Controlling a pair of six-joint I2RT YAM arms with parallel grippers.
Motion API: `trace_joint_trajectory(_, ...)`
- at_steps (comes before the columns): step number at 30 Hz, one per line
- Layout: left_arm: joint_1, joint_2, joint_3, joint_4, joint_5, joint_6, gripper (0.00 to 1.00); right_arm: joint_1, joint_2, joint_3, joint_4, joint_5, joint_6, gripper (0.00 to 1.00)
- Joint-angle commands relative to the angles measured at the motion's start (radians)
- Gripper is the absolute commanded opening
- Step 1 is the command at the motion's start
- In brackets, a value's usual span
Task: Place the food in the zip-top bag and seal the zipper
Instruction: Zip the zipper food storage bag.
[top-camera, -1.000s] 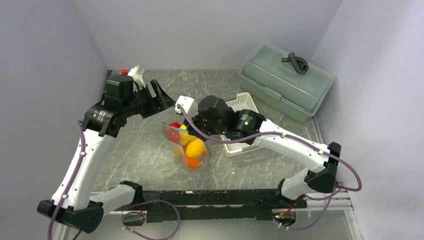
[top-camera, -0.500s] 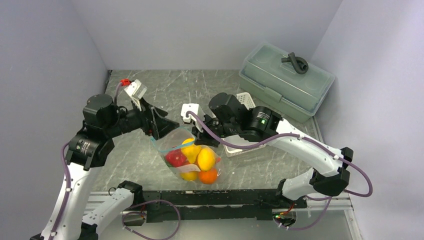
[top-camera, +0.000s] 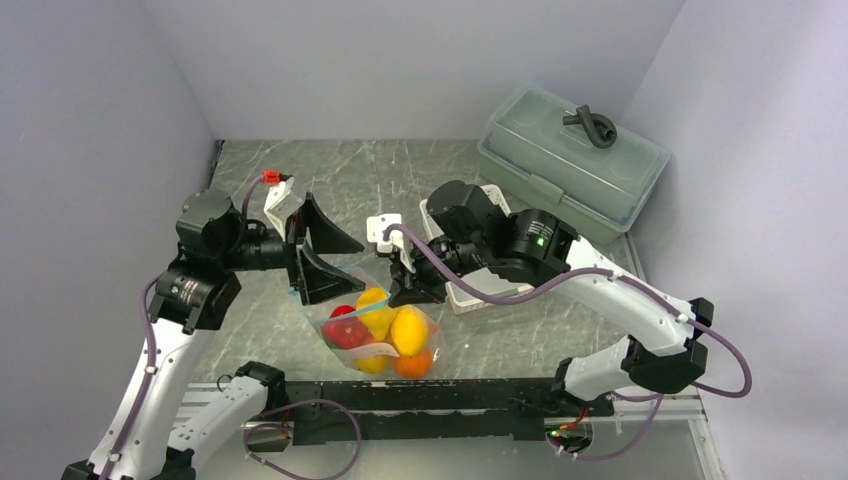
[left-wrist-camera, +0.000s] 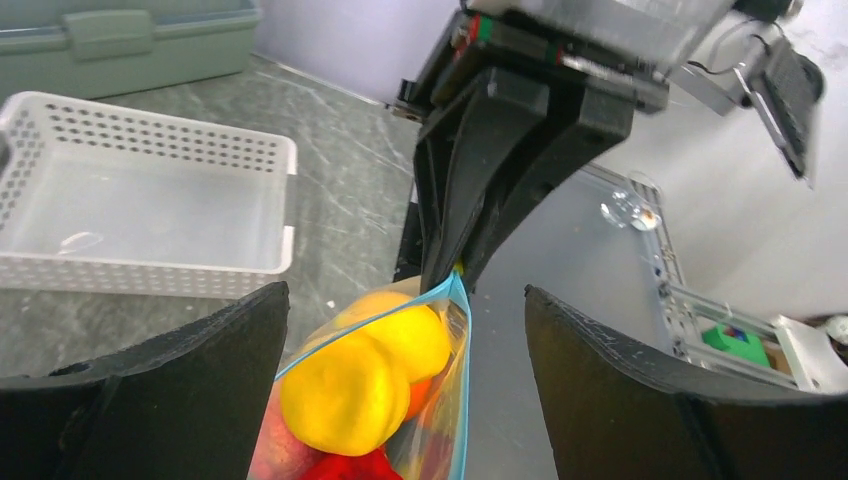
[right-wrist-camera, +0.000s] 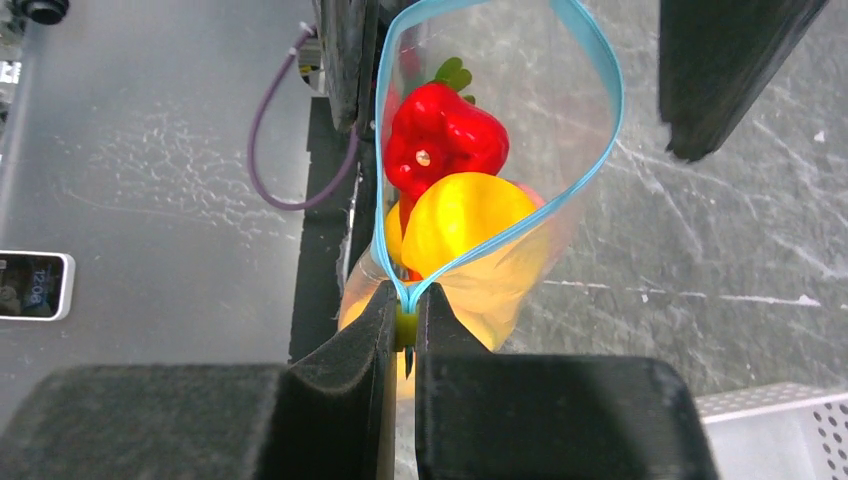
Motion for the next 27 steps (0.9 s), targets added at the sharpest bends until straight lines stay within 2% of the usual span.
trace_joint_trajectory(1,-0.012,-0.013,-0.026,0.117,0.151,-0.015,0.92,0.006,0.0,0.101,0.044,-0.091,0.0,0.0)
trace_joint_trajectory(13,-0.051,-0.031,-0.056,0.094,0.155,0.019,0.89,0.006,0.123,0.283,-0.003,-0.043,0.039,0.0)
trace_joint_trajectory(19,-0.074,-0.06,-0.057,0.025,0.102,0.074,0.87,0.006,0.191,0.392,-0.053,0.01,0.059,0.0)
trace_joint_trajectory(27,-0.082,-0.08,-0.051,-0.044,-0.004,0.126,0.76,0.006,0.187,0.413,-0.066,0.051,0.074,0.0)
